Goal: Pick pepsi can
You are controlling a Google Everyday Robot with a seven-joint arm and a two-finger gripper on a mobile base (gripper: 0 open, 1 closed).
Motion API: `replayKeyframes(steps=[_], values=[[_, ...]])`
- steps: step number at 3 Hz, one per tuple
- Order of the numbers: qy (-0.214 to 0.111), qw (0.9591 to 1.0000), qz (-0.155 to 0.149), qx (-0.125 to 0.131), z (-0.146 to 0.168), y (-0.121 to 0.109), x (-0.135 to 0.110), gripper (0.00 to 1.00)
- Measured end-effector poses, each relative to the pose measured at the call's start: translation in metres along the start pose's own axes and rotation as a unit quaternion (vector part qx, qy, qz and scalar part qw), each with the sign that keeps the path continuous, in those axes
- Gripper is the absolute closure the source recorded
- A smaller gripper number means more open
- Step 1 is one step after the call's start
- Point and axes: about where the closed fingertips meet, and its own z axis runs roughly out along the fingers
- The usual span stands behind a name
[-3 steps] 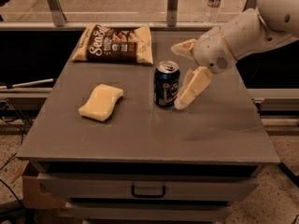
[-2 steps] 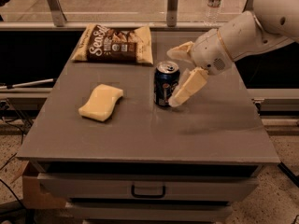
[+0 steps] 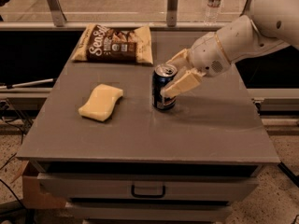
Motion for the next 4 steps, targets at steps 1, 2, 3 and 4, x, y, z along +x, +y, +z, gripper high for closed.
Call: replayKeyframes(steps=[1, 2, 3, 4], values=[[0.003, 1.0000, -0.002, -0.001, -0.004, 0.000, -0.001, 0.82], [0.012, 0.9999, -0.011, 0.002, -0.018, -0.004, -0.009, 1.00], [0.015, 0.9997, -0.018, 0.009, -0.040, -0.011, -0.019, 1.00], [0.015, 0.9995, -0.026, 0.012, -0.057, -0.018, -0.028, 1.00]])
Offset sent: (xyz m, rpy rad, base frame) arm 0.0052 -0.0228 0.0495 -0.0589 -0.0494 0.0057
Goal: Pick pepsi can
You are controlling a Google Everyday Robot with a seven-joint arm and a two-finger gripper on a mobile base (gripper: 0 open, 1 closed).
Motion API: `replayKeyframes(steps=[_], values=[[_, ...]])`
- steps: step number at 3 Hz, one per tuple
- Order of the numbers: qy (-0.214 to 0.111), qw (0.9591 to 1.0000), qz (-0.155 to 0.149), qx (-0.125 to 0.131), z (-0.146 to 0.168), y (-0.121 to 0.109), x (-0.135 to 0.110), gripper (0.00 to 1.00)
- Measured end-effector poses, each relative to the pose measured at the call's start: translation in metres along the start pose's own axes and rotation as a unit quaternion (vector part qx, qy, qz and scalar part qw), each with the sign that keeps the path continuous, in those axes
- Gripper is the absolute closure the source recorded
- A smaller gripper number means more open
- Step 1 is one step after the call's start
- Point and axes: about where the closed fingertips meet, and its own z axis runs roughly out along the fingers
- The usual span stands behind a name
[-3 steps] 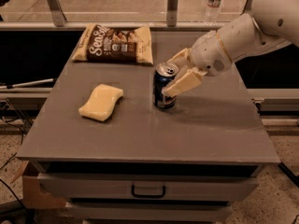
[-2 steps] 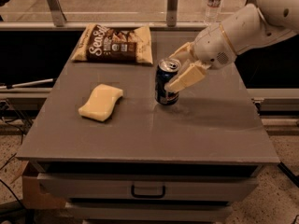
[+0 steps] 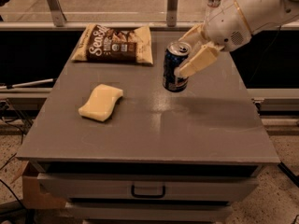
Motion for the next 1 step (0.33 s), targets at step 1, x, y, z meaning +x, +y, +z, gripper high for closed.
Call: replayKeyframes(steps=[1], values=[[-0.001, 1.0000, -0.006, -0.001, -0.0097, -0.0037, -0.0047, 1.00]])
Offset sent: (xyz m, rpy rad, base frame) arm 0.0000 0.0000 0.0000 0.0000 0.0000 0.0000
